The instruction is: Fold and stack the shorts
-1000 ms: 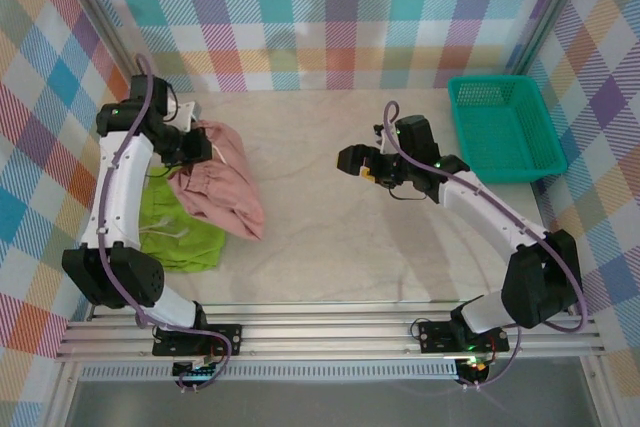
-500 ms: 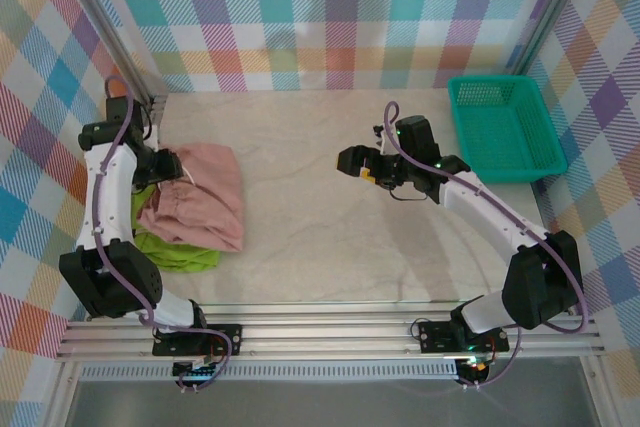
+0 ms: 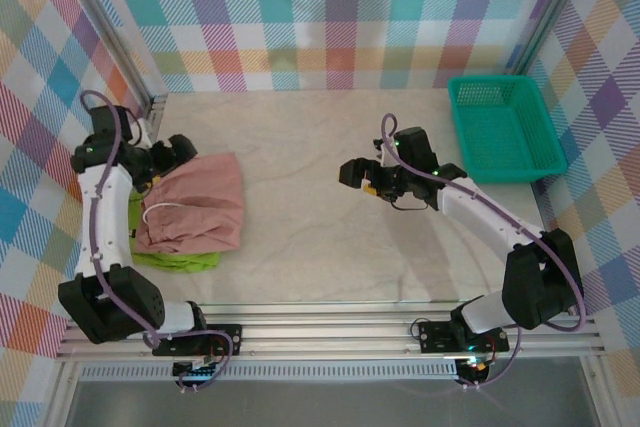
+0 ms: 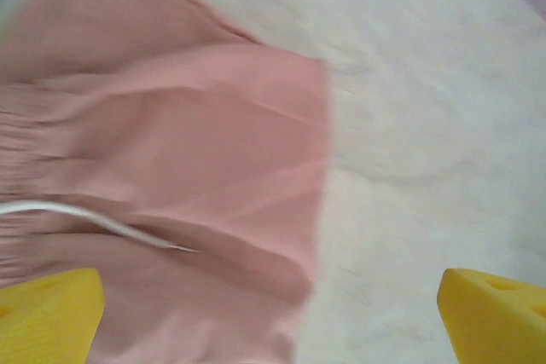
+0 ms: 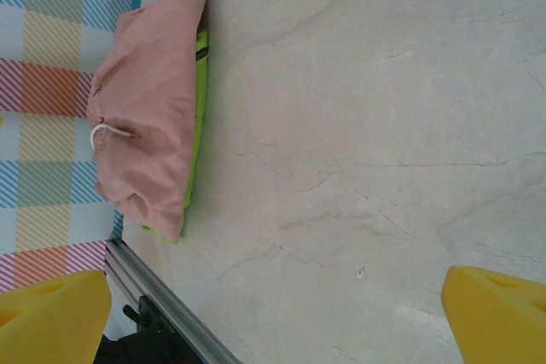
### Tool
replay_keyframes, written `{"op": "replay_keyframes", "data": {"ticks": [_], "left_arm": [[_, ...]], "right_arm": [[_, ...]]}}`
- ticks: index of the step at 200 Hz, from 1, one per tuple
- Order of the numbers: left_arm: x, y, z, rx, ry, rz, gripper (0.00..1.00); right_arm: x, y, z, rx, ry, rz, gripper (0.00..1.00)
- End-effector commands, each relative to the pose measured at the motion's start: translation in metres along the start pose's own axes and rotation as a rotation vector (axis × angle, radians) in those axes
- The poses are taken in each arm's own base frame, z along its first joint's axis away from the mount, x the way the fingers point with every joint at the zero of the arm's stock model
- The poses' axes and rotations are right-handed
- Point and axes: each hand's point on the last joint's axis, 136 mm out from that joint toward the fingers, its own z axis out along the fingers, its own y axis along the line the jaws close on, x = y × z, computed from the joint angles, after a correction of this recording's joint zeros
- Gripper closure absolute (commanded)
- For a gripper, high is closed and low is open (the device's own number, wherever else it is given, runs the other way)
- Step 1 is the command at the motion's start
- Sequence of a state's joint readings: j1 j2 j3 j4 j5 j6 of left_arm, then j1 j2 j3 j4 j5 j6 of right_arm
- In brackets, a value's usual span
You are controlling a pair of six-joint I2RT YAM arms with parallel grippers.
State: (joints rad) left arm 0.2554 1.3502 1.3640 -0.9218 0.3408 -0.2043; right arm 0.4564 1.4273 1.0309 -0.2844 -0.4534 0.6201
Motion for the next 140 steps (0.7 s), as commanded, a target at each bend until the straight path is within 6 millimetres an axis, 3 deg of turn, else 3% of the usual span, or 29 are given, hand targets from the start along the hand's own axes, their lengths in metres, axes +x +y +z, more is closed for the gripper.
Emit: {"op": "replay_keyframes", "data": {"ticks": [1,22,56,73,91,118,140], "left_arm": [[0.015,-0.040,0.031,0.223,0.070,-0.073,0.00],[0.037,-0.025,0.060,0.176,0.127,-0.127,0.00],[0.080,0.024,0.103,0.023,0.204,-0.208,0.00],[0.098,0.048,0.118,-0.061,0.235,-0.237,0.00],[0.112,0.059,0.131,-0.083,0.246,-0.273,0.00],[0.103,0.053,0.121,-0.071,0.205,-0.277,0.00],[0.071,0.029,0.082,-0.028,0.097,-0.202,0.00]], "right_arm": [[0.000,0.003,-0.004,-0.022,-0.011,-0.003,0.00],[0.003,0.001,-0.002,-0.021,-0.006,0.003,0.00],[0.007,-0.006,0.002,-0.014,-0.002,0.017,0.00],[0.010,-0.009,0.005,-0.013,0.010,0.025,0.01],[0.012,-0.012,0.007,-0.010,0.013,0.029,0.01],[0.014,-0.015,0.007,-0.001,0.017,0.029,0.01],[0.013,-0.015,0.003,0.013,0.005,0.010,0.01]]}}
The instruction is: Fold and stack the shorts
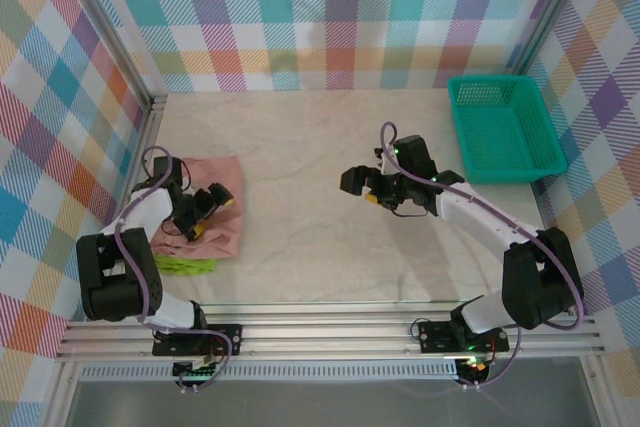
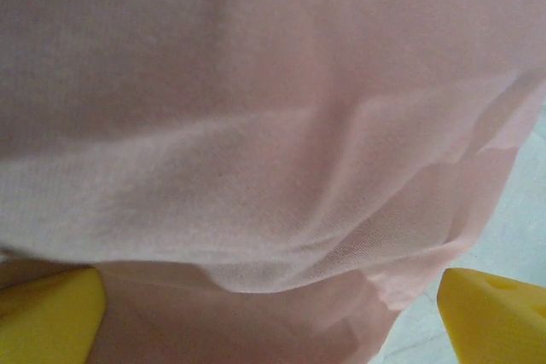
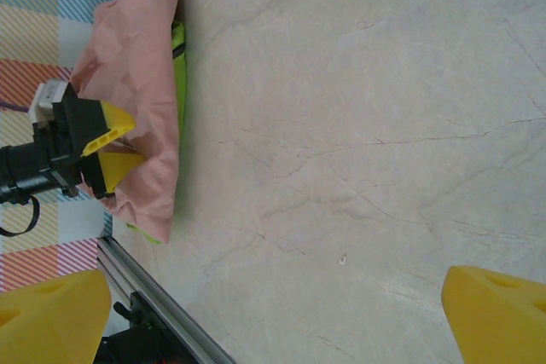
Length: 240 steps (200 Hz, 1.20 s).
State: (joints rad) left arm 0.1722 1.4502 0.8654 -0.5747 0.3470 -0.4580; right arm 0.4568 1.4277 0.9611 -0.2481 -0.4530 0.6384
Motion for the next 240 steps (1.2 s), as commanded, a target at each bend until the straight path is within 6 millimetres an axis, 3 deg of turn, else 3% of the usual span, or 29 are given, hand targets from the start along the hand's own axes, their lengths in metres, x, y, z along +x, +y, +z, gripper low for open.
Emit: {"op": "replay_keyframes", "data": {"ticks": [1,30,47,61,71,105,133,149,189,207,240], "left_arm": [[-0.024,-0.034,-0.053,0.066,-0.159,0.073,0.00],[-0.030,-0.078,-0.140,0.147,-0.365,0.243,0.00],[-0.031,-0.086,-0.183,0.146,-0.509,0.319,0.00],[-0.031,-0.082,-0.204,0.131,-0.623,0.375,0.00],[-0.030,-0.082,-0.208,0.150,-0.695,0.427,0.00],[-0.025,-0.071,-0.191,0.241,-0.879,0.469,0.00],[-0.037,-0.034,-0.158,0.117,-0.923,0.351,0.00],[-0.040,-0.027,-0.143,0.123,-0.966,0.333,0.00],[-0.043,-0.015,-0.114,0.086,-1.078,0.391,0.00],[-0.045,-0.013,-0.098,0.075,-1.096,0.443,0.00],[-0.048,-0.016,-0.074,0.089,-1.085,0.492,0.00]], "right_arm": [[-0.001,0.002,-0.006,-0.003,-0.020,-0.027,0.00],[-0.008,0.006,-0.019,0.025,-0.071,-0.088,0.00],[-0.016,0.007,-0.030,0.058,-0.124,-0.140,0.01],[-0.023,0.001,-0.040,0.119,-0.183,-0.186,0.00],[-0.030,-0.008,-0.049,0.186,-0.236,-0.225,0.01],[-0.055,-0.054,-0.086,0.431,-0.427,-0.302,0.00],[-0.069,-0.098,-0.120,0.607,-0.565,-0.297,0.01],[-0.071,-0.126,-0.131,0.665,-0.601,-0.259,0.00],[-0.074,-0.175,-0.130,0.733,-0.665,-0.285,0.01],[-0.085,-0.172,-0.134,0.737,-0.719,-0.370,0.00],[-0.087,-0.181,-0.115,0.688,-0.726,-0.478,0.01]]}}
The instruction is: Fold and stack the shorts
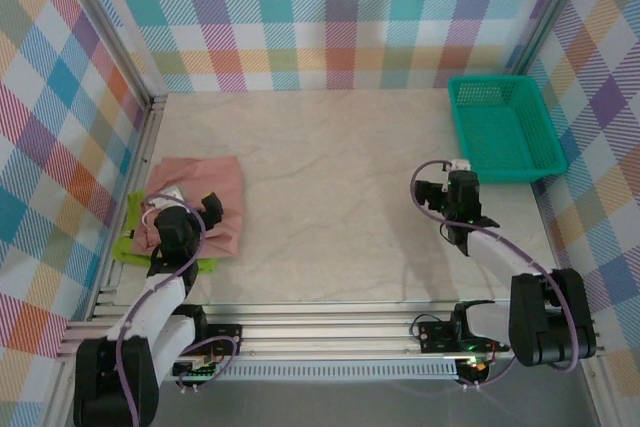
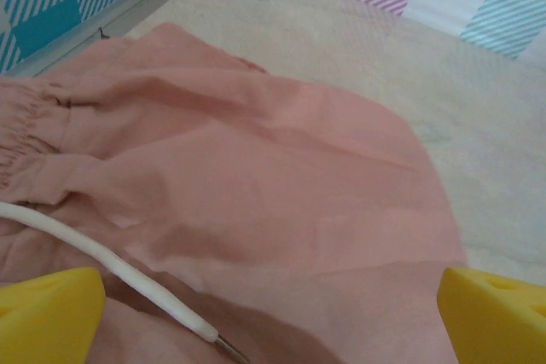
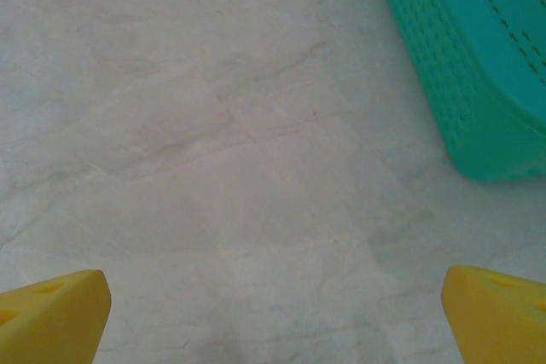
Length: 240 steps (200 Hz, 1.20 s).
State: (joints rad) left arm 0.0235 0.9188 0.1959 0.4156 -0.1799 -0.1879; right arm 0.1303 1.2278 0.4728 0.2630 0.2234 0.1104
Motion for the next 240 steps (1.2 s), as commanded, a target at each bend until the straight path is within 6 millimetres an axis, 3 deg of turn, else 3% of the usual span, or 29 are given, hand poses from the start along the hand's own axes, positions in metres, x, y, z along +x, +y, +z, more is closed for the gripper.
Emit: {"op": "replay_keyframes", "data": {"ticks": [1,24,45,68,96,150,181,202,240], "left_arm": [[-0.032,-0.015,0.005,0.060,-0.160,0.031,0.00],[-0.017,-0.017,0.023,0.063,-0.119,0.074,0.00],[-0.018,-0.027,0.035,0.101,-0.115,0.095,0.00],[-0.013,-0.031,0.051,0.107,-0.091,0.100,0.00],[0.008,-0.043,0.074,0.172,-0.039,0.134,0.00],[0.013,-0.052,0.086,0.125,0.040,0.203,0.00],[0.014,-0.055,0.086,0.127,0.043,0.220,0.00],[0.019,-0.069,0.087,0.193,0.083,0.263,0.00],[0.019,-0.069,0.087,0.195,0.085,0.260,0.00]], "right_arm": [[-0.028,0.011,0.008,-0.066,-0.161,-0.079,0.01],[-0.022,0.017,0.023,-0.094,-0.159,-0.120,0.01],[-0.022,0.026,0.024,-0.147,-0.191,-0.181,0.01],[-0.019,0.021,0.027,-0.151,-0.212,-0.155,0.01],[-0.011,0.020,0.029,-0.221,-0.229,-0.129,0.00],[-0.010,0.015,0.036,-0.248,-0.198,-0.093,0.01],[-0.012,-0.004,0.042,-0.134,-0.186,-0.038,0.00],[-0.012,-0.004,0.043,-0.132,-0.185,-0.037,0.00],[-0.012,-0.004,0.043,-0.132,-0.186,-0.037,0.01]]}}
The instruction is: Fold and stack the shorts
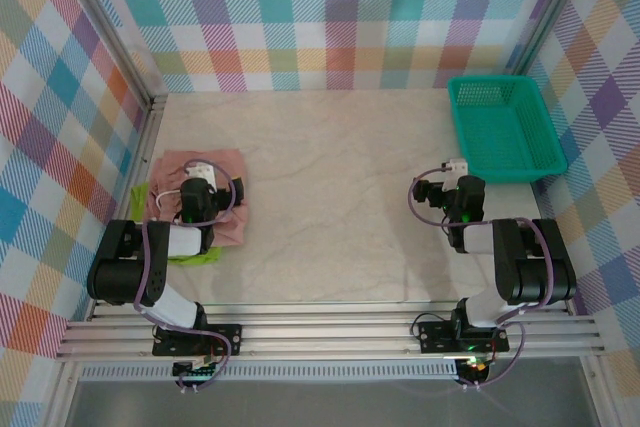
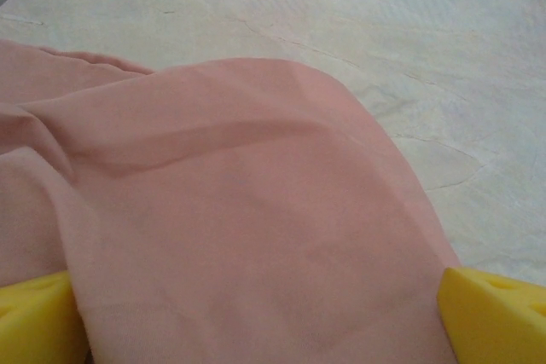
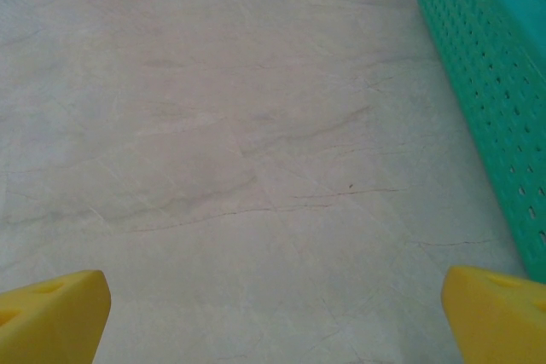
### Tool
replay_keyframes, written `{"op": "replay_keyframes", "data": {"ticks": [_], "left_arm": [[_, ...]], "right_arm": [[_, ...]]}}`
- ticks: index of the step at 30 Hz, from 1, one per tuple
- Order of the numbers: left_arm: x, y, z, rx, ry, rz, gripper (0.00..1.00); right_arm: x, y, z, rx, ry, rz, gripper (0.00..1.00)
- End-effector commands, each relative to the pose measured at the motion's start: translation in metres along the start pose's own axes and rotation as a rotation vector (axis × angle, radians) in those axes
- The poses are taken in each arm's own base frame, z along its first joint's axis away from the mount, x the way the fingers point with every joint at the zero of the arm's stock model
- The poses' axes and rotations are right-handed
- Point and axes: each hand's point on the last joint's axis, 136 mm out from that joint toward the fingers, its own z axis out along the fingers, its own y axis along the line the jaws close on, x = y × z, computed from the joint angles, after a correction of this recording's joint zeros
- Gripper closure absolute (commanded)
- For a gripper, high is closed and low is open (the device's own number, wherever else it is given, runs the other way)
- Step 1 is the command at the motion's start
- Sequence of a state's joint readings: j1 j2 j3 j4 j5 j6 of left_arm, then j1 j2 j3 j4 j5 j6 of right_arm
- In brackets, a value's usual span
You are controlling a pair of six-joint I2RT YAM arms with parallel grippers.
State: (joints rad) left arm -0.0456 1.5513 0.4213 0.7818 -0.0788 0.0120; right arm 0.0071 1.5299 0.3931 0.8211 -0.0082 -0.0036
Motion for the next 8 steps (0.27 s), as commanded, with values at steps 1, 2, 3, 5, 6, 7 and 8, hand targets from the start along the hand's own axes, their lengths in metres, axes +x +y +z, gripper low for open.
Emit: {"op": "replay_keyframes", "data": {"ticks": [1,2,3,5,6,7,8], "left_arm": [[-0.0008,-0.0108,0.0035,0.042,0.011,0.030,0.00],[-0.0004,-0.0106,0.0035,0.042,0.012,0.029,0.00],[-0.0003,-0.0106,0.0035,0.042,0.013,0.029,0.00],[-0.0004,-0.0109,0.0035,0.044,0.013,0.029,0.00],[-0.0005,-0.0106,0.0032,0.042,0.011,0.029,0.00],[-0.0003,-0.0102,0.0027,0.041,0.010,0.030,0.00],[-0.0003,-0.0105,0.0028,0.042,0.010,0.031,0.00]], "right_arm": [[-0.0090,-0.0013,0.0023,0.007,-0.023,0.015,0.00],[-0.0091,-0.0014,0.0023,0.006,-0.024,0.015,0.01],[-0.0091,-0.0011,0.0022,0.006,-0.024,0.015,0.01],[-0.0085,-0.0012,0.0025,0.006,-0.022,0.014,0.00],[-0.0088,-0.0015,0.0023,0.006,-0.023,0.015,0.01],[-0.0084,-0.0009,0.0022,0.005,-0.022,0.014,0.00],[-0.0086,-0.0011,0.0022,0.006,-0.022,0.015,0.01]]}}
